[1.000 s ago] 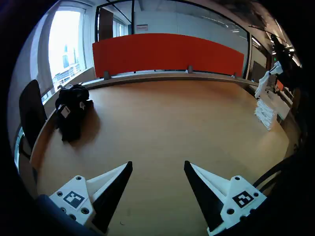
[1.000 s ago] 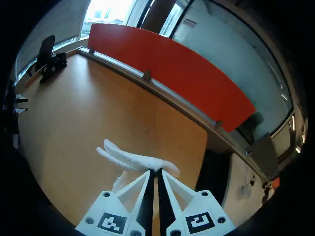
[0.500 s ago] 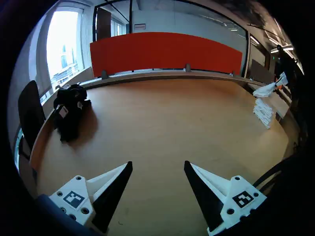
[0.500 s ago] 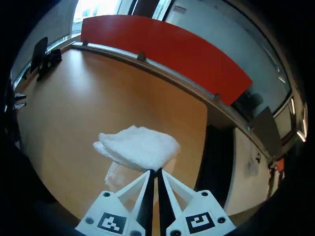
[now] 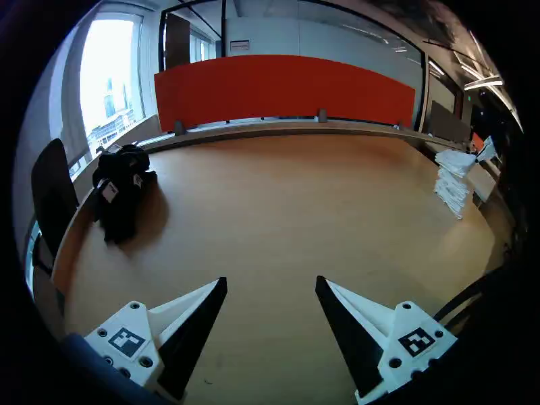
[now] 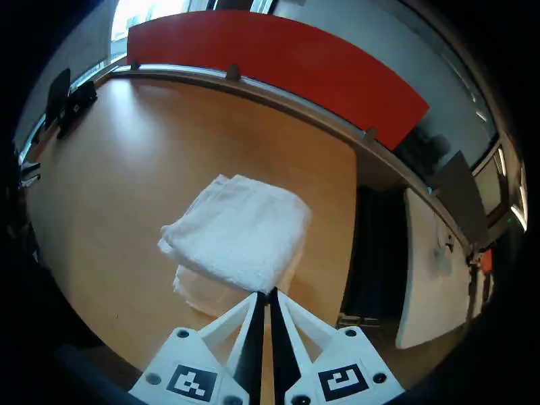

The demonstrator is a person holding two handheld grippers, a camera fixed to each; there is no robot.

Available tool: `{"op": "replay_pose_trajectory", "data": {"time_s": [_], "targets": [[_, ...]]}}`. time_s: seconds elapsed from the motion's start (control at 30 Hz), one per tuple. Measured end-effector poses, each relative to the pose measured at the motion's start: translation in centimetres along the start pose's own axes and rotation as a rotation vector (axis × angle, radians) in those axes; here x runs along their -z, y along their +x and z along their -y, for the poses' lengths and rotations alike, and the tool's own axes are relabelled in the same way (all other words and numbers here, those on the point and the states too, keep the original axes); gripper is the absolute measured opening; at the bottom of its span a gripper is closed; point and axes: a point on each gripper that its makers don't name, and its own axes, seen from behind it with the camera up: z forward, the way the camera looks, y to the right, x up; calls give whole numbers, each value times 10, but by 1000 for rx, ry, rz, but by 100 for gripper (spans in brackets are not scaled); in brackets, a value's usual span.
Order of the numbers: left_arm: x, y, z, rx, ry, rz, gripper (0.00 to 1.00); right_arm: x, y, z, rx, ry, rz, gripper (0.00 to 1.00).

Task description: Fold towel

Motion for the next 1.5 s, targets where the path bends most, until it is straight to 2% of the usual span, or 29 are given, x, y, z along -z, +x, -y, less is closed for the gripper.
{"op": "replay_pose_trajectory", "data": {"time_s": [0.4,0.87,1.5], "targets": [[2,-3,2,0,5,4,97,-5,-26,-3,-22,-1,58,5],[4,-4,2,-2,9,6,97,-13,-42,1,-47,1,97,5],[10,-7,7,-3,27,14,98,-40,-67,3,-97,-18,156,5]]}}
